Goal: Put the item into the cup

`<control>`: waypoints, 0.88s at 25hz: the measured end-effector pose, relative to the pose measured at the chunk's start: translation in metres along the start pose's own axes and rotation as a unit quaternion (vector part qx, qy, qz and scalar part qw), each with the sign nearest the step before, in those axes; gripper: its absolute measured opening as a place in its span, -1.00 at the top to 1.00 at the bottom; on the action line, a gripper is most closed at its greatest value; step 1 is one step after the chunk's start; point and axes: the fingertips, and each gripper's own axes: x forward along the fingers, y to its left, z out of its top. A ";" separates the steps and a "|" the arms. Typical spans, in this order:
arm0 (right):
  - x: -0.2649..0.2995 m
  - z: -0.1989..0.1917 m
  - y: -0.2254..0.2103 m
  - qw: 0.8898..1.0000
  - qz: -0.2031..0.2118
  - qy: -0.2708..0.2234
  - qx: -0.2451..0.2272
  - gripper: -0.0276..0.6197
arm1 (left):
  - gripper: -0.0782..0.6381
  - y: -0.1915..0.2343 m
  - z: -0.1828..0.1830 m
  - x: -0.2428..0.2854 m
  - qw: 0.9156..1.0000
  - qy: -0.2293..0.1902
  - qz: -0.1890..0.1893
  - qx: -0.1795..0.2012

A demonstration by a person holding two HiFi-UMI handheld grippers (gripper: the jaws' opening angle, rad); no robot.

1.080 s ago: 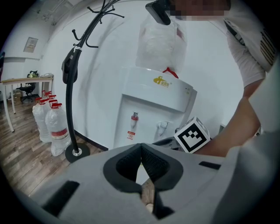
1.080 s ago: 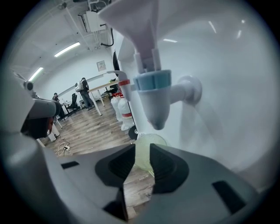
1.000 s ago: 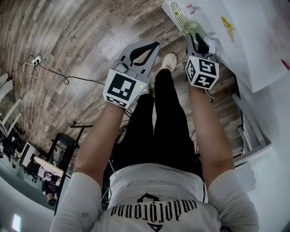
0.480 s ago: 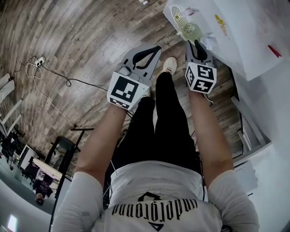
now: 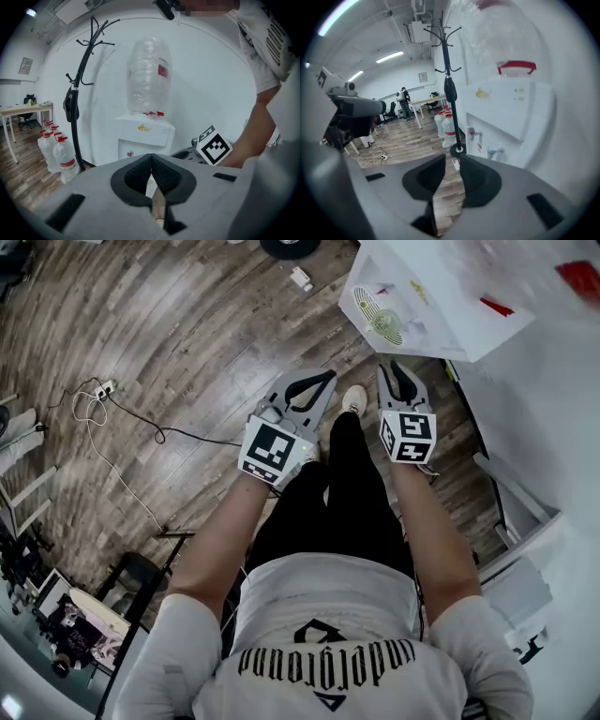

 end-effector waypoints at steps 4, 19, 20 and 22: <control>-0.059 0.040 0.036 0.999 0.020 -0.027 -0.024 0.65 | 0.76 -0.030 0.031 -0.051 1.000 -0.011 -0.006 0.010; -0.285 0.137 0.157 0.984 0.062 -0.138 -0.096 0.82 | 0.76 -0.131 0.147 -0.222 0.994 -0.088 -0.009 0.059; -0.296 0.143 0.163 0.983 0.065 -0.145 -0.097 0.82 | 0.76 -0.138 0.152 -0.231 0.993 -0.093 -0.013 0.066; -0.317 0.154 0.175 0.980 0.069 -0.158 -0.101 0.84 | 0.76 -0.149 0.164 -0.245 0.991 -0.107 -0.018 0.073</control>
